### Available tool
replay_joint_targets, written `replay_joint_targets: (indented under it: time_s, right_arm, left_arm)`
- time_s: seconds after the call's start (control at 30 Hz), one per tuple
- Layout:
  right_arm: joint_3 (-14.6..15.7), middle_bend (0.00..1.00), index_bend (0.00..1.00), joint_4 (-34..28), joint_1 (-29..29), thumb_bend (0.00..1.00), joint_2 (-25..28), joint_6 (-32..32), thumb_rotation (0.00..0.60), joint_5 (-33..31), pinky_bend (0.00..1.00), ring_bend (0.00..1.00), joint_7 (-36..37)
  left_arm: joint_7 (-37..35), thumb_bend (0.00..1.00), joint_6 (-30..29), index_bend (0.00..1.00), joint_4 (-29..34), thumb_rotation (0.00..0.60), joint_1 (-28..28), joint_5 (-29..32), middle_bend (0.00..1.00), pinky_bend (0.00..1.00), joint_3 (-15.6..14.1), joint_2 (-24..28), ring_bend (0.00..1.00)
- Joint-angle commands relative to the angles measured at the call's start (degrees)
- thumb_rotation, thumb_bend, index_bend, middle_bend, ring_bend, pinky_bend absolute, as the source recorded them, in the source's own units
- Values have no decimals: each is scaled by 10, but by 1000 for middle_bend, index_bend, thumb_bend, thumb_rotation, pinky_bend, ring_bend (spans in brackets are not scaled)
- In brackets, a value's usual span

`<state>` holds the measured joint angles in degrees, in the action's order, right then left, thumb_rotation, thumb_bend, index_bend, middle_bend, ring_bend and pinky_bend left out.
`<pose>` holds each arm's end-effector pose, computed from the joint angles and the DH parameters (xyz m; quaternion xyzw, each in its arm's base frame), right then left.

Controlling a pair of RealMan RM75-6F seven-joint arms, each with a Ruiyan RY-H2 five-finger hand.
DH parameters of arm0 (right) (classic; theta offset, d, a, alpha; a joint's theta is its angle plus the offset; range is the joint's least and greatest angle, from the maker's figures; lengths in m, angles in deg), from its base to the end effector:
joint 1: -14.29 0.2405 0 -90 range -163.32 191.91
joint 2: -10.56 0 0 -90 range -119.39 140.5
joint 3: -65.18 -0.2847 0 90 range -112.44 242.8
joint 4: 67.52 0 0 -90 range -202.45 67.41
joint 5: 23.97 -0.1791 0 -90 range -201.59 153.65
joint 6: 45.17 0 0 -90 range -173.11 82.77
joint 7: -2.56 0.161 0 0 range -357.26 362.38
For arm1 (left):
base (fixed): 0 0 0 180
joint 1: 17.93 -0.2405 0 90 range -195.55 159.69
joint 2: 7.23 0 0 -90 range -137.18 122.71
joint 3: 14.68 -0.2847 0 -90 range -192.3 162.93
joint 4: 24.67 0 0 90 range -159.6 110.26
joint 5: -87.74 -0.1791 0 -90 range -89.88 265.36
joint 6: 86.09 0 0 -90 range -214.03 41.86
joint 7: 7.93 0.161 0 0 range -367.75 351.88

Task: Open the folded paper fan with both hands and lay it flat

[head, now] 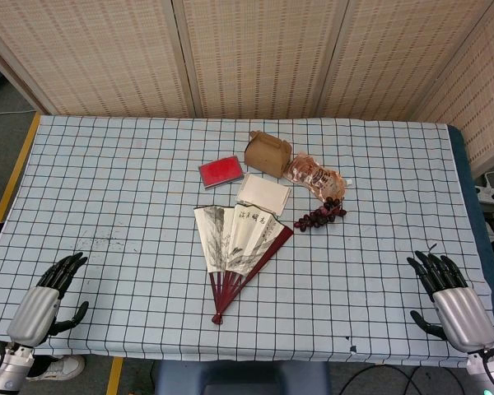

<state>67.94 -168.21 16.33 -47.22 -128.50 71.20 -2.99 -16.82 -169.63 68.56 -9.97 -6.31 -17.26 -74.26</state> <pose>-0.2985 -0.1606 0.1967 0.6658 -0.3838 0.3475 0.5373 -0.2969 0.1936 0.1557 -0.6248 -0.4415 -0.4460 0.4646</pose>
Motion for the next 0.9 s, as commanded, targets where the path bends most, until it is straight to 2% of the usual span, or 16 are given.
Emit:
replay_joint_targets:
  time_s: [0.03,0.23,0.33,0.4,0.53,0.63,0.77,0.9]
  right_arm:
    - [-1,0,0,2,1,177,-3,3,600,-3,0,0,-3]
    - [-3,0,0,15,7,179,-28,12,600,-5,0,0,-16]
    - [-15,0,0,20,29,179,-49,32,600,0,0,0,-44]
    - [-30,0,5,20,54,178,-65,57,600,0,0,0,-64]
    - [-58,0,89,26,111,178,-104,131,600,-23,0,0,-97]
    - [-79,0,154,49,156,178,-148,182,600,-43,0,0,-125]
    - [-103,0,274,118,209,179,-228,230,600,-66,0,0,-133]
    - [-116,0,303,175,244,178,-294,253,600,-86,0,0,-148]
  left_arm:
    - [4,420,0,0,1,600,-1,0,0,111,0,-2,0]
    - [0,420,1,0,-1,600,0,3,0,111,2,-4,0]
    - [-2,419,0,0,-5,600,1,4,0,112,3,-6,0]
    - [-3,420,2,0,-7,600,2,6,0,111,4,-7,0]
    - [-6,420,1,0,-8,600,2,8,0,111,5,-7,0]
    - [-9,420,2,0,-8,600,2,10,0,112,6,-7,0]
    - [-9,421,5,0,-10,600,3,13,0,113,6,-6,0]
    - [-8,420,8,0,-16,600,4,14,0,114,6,-7,0]
